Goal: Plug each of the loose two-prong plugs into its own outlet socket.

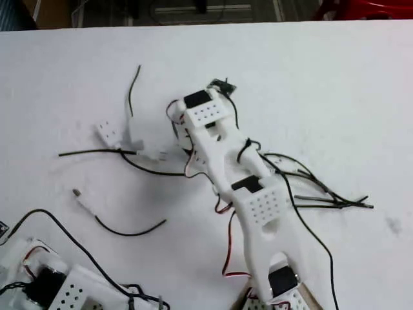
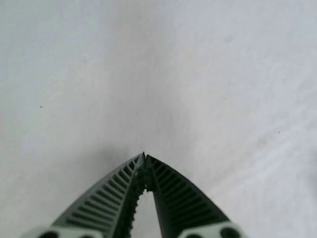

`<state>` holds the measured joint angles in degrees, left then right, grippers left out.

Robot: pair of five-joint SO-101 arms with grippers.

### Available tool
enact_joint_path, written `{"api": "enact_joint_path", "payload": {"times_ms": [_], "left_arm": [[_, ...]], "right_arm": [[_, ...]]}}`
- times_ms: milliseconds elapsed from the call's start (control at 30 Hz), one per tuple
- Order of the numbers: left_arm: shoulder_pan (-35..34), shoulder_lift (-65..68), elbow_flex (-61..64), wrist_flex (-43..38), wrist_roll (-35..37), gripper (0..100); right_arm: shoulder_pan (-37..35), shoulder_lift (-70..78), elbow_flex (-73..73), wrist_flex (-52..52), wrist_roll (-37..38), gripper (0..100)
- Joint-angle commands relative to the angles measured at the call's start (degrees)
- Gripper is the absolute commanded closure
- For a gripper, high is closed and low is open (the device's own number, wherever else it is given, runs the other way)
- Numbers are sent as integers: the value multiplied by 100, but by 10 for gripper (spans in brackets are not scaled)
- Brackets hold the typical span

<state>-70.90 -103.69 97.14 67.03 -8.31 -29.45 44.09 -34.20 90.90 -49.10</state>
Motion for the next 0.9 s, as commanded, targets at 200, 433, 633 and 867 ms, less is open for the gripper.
{"api": "enact_joint_path", "payload": {"times_ms": [200, 433, 633, 867], "left_arm": [[-92, -57, -18, -97, -26, 976], [-92, -66, -18, -141, 9, 976], [-110, -66, -18, -826, -35, 976], [-92, -66, -211, -1538, -26, 976]], "right_arm": [[488, -2009, -1029, 760, 1037, 676], [1991, -3732, -1020, 760, 2558, 676], [3512, -4347, -422, 760, 4220, 676], [4435, -4804, 1398, 760, 6602, 676]]}}
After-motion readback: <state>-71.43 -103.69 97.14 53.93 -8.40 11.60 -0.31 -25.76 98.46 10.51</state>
